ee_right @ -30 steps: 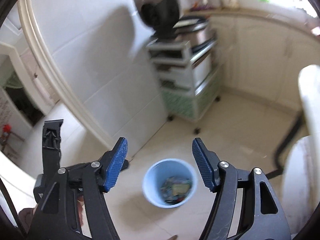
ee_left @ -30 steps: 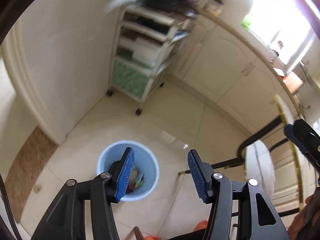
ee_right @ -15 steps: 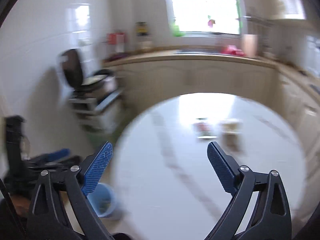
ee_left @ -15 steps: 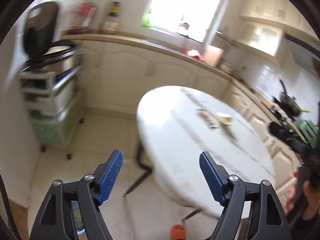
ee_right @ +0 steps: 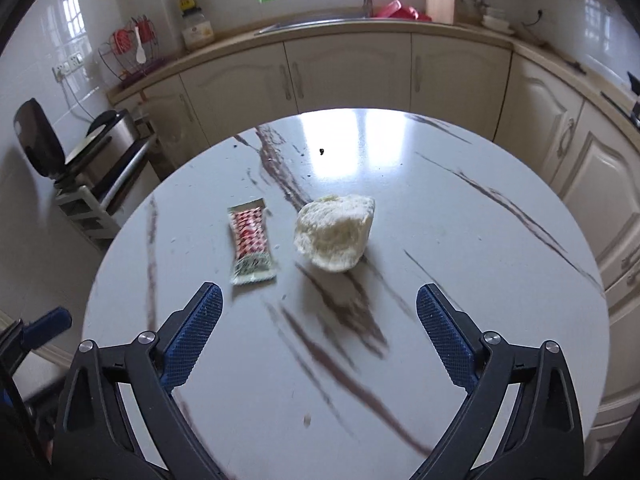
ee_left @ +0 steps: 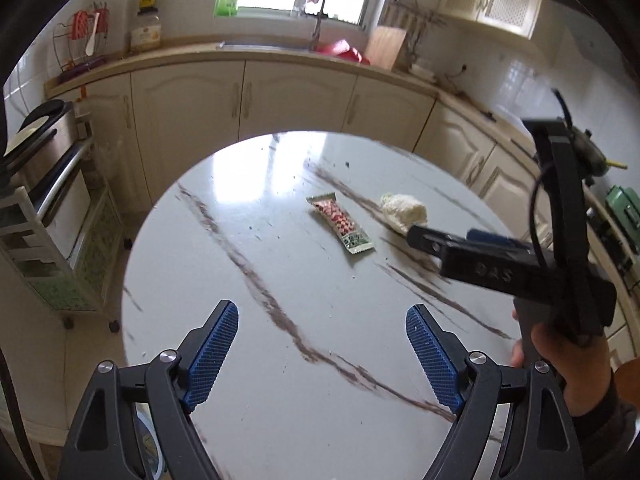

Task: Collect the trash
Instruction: 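Move both tools back to the table, then grasp the white bread roll with the right tool, then grasp the red-checked wrapper with the left tool, then carry the bread roll and red-checked wrapper with both tools over the bin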

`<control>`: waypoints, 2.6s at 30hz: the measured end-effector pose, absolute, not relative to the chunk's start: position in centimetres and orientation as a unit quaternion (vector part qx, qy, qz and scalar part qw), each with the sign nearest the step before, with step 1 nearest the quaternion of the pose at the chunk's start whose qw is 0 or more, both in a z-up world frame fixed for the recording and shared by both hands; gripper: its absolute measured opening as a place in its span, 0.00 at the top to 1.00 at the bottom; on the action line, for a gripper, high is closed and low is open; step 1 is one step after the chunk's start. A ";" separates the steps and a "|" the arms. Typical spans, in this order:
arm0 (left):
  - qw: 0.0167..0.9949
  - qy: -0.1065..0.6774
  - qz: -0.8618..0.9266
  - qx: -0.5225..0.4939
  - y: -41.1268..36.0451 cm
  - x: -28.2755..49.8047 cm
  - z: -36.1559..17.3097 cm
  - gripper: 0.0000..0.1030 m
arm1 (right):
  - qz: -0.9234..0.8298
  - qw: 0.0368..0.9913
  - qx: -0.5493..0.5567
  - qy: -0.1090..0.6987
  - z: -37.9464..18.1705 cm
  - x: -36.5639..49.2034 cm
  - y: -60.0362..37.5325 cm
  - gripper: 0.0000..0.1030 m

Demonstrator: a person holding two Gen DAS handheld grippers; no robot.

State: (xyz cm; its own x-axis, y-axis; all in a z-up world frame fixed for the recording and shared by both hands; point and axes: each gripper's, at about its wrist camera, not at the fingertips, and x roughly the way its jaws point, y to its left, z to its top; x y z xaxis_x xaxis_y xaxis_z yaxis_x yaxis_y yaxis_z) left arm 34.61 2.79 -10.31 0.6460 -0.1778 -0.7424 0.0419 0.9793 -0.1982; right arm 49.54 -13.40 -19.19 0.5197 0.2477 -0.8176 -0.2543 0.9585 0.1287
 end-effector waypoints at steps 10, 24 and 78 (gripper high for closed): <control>0.894 0.439 -0.058 -0.062 1.1 41.3 -12.9 0.20 | 0.149 0.854 0.006 0.499 -22.7 54.6 -13.3 0.34; 0.884 0.464 -0.029 -0.038 -3.0 49.7 -16.0 0.20 | 0.162 0.848 0.052 0.502 -22.6 53.2 -20.1 0.52; 0.913 0.372 0.022 -0.166 20.2 16.2 -18.1 0.95 | 0.425 0.784 0.039 0.452 -17.4 31.7 6.9 0.52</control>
State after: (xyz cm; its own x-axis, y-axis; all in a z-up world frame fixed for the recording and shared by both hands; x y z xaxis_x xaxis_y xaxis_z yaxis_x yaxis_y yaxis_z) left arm 16.20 20.22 -18.12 0.7220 -0.0839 -0.6868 -0.1628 0.9442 -0.2865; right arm 31.65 6.89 -17.41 0.2313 0.7013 -0.6743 -0.6303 0.6360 0.4452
